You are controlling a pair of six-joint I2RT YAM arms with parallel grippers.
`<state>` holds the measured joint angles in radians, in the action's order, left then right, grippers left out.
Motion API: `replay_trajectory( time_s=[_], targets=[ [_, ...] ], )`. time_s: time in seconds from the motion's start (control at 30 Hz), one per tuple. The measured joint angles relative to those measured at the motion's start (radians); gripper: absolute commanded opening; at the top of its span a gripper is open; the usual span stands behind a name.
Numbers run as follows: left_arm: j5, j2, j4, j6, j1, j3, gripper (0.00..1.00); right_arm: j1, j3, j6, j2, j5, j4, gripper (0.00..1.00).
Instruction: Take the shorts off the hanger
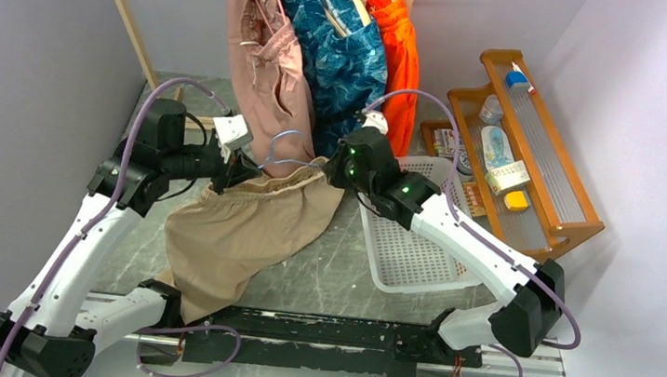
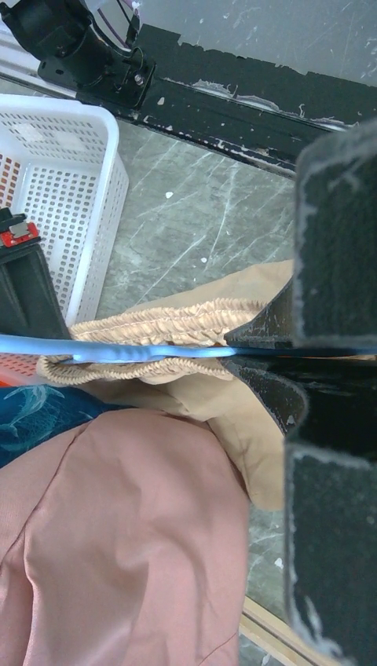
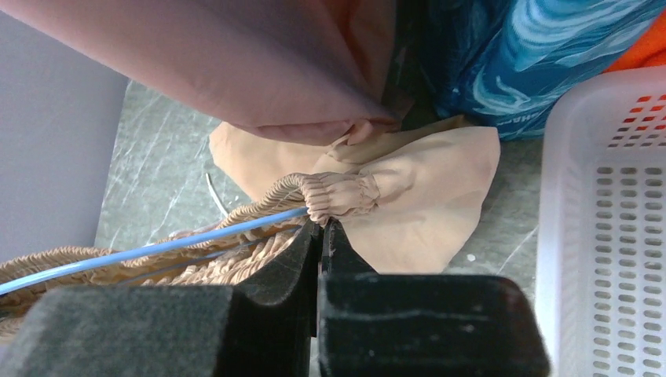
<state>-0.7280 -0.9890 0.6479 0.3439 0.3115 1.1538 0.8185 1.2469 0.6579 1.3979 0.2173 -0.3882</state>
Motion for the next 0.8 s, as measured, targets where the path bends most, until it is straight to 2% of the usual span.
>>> replay_trajectory(
  time_s=[0.47,0.63,0.8],
  targets=[
    [-0.002,0.075,0.066,0.058,0.0,-0.023,0.07,-0.056,0.004,-0.007,-0.027,0.101,-0.084,0.0],
    [-0.014,0.061,0.103,0.087,0.0,-0.022,0.07,-0.125,0.002,-0.004,-0.027,0.094,-0.106,0.0],
    [-0.024,0.053,0.107,0.087,0.0,-0.022,0.07,-0.136,-0.015,-0.003,-0.028,0.069,-0.103,0.0]
  ],
)
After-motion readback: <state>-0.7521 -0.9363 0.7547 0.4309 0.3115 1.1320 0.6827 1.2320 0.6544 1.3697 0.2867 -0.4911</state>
